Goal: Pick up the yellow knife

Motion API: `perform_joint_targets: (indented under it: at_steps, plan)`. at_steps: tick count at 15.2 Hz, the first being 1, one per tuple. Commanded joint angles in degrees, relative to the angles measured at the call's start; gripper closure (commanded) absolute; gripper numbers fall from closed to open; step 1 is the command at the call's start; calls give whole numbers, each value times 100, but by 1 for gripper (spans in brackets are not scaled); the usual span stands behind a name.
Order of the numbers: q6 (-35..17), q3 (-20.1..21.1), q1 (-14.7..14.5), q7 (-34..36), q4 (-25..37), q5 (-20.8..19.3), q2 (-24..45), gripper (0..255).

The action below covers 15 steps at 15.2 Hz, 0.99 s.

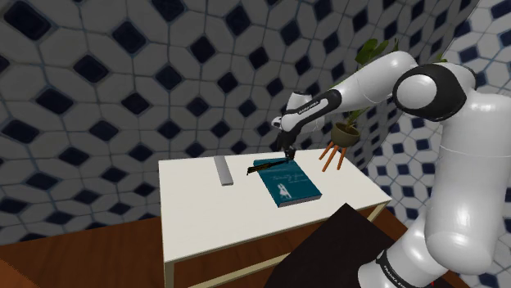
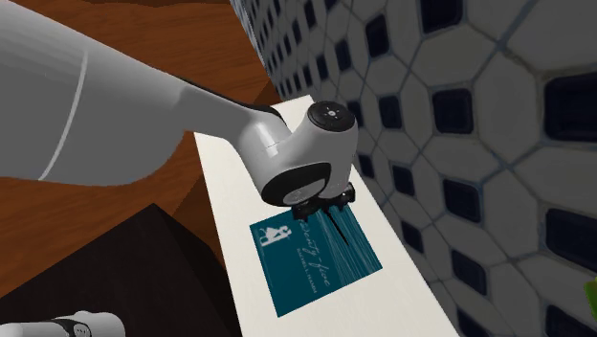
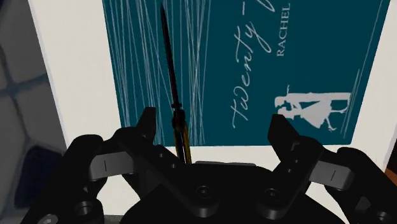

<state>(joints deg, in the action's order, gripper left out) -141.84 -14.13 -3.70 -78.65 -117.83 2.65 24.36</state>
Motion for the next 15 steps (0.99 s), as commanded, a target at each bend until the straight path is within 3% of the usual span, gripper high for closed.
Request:
perform_joint_targets:
  at_steps: [1, 4, 14, 15]
  plan:
    - [-60, 170, 87, -351, 368, 76, 410, 0]
    - [-128, 403, 194, -776, 908, 115, 992, 0]
    - [-498, 481, 256, -801, 1014, 185, 1468, 0]
    - [-498, 480, 256, -802, 1009, 185, 1462, 255]
